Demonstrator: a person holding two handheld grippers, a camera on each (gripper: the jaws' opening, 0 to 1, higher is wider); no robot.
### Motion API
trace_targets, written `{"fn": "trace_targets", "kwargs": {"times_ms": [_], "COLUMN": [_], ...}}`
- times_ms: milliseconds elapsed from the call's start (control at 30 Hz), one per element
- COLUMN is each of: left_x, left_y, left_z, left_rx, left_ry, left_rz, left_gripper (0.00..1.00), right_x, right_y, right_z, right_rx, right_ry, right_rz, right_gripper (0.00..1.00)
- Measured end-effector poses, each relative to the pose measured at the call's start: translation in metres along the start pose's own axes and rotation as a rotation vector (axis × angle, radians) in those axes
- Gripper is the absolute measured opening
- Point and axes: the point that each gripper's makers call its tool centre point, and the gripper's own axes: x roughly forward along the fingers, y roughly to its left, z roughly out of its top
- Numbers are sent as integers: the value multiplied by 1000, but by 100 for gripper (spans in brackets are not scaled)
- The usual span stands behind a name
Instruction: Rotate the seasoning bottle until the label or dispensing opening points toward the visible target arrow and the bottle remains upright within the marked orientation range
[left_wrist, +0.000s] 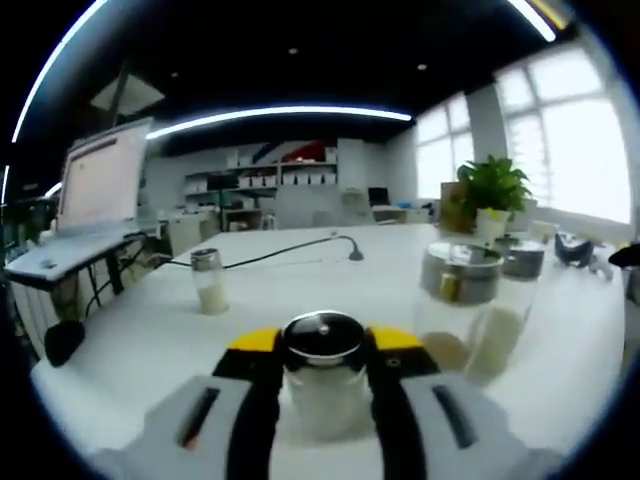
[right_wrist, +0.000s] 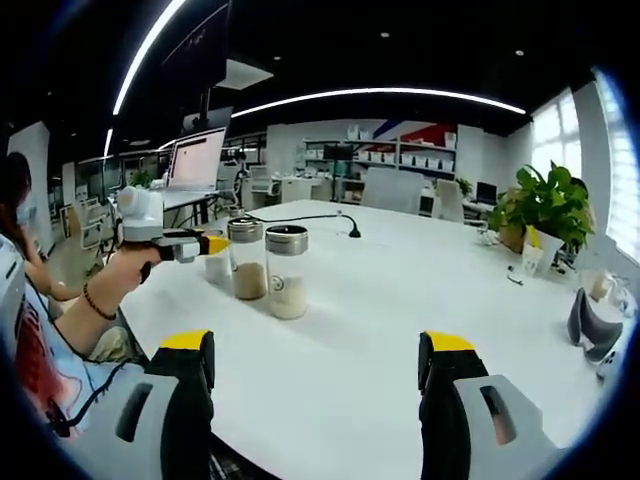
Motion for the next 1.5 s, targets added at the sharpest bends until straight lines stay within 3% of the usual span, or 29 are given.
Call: {"fn": "trace_targets", "kwargs": {"times_ms": [133,200,267,367,500,533,600,633,667,733,867,967,1067,1167,1200,1267,1367,1500], "left_x": [-1,-3,-10,-21,-31,-32,-33,-29,-29,-30,-28,-21,-13,-11,-5,0,-7,-11], "left_y": [0,2,0,6,11,12,9,14,14,9,1,5,9,6,7,5,-8,-21], "left_z": [1,0,4,7,19,24,35,46,49,55,49,45,42,33,30,29,24,17], "left_rx": [18,5,-43,-17,64,52,44,5,0,45,62,21,6,71,83,135,140,203], "left_ry": [-13,-17,-45,-61,-89,-95,-134,-191,-203,-246,-214,-184,-163,-135,-108,-122,-97,-83], "left_rz": [-5,-8,-52,-96,-245,-288,-411,-446,-491,-597,-800,-880,-932,-989,-974,-970,-1078,-1137], "left_gripper": [38,51,62,64,64,64,62,60,57,57,61,63,63,63,62,59,56,59], "right_x": [0,-1,-2,-3,-3,-4,-4,-4,-3,-3,-2,-2,-2,-3,-3,-2,-1,0], "right_y": [0,-1,-1,0,0,0,-1,-1,-2,-3,-2,-3,-5,-6,-6,-7,-8,-8], "right_z": [-1,-1,1,3,1,2,3,3,2,1,4,3,3,3,3,2,1,2], "right_rx": [3,6,12,6,7,6,6,7,8,7,5,3,7,6,6,8,11,12], "right_ry": [3,2,-9,-13,-7,-9,-13,-12,-8,-3,-17,-12,-13,-14,-16,-12,-7,-9], "right_rz": [0,-2,-5,-6,-6,-7,-11,-12,-11,-12,-7,-2,-5,-8,-9,-6,-8,-9], "right_gripper": [86,86,85,85,85,85,85,85,85,85,85,85,85,85,85,85,85,85]}}
